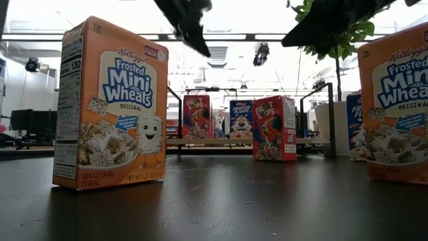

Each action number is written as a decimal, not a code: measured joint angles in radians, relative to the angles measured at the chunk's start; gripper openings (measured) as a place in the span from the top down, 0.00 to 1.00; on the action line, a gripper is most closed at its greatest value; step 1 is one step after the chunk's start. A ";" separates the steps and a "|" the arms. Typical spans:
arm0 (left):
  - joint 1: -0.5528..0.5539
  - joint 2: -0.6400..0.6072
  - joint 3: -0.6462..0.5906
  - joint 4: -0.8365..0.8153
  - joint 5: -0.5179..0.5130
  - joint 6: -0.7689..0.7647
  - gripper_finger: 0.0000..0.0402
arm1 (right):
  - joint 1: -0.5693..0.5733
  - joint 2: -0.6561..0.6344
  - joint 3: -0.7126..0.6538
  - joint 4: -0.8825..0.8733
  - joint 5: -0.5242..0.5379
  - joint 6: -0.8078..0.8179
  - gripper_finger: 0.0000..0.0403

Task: Stack cereal on shelf
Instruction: Put the top blue cereal box aligned with the other blue cereal box on the shelf

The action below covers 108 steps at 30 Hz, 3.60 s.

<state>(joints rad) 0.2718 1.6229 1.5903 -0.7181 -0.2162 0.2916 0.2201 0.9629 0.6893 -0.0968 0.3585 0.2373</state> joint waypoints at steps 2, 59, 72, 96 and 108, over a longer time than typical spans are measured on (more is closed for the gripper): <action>-0.053 -0.031 -0.018 0.007 0.006 -0.010 0.96 | 0.015 0.001 0.050 -0.114 0.000 0.079 0.98; -0.336 -0.486 -0.543 0.509 0.006 -0.013 1.00 | 0.041 0.132 0.187 -1.095 0.009 0.862 0.65; -0.336 -0.486 -0.543 0.509 0.006 -0.011 1.00 | 0.041 0.070 0.432 -1.136 0.009 0.759 0.70; -0.336 -0.504 -0.566 0.514 0.006 0.040 1.00 | -0.419 0.589 1.084 -1.013 -0.153 -0.336 0.76; -0.335 -0.563 -0.585 0.506 0.006 0.041 1.00 | -0.712 0.832 1.096 -0.936 -0.313 -0.727 0.79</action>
<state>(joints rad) -0.0635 1.0604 1.0055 -0.2123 -0.2100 0.3321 -0.4918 1.7945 1.7851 -1.0330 0.0456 -0.4895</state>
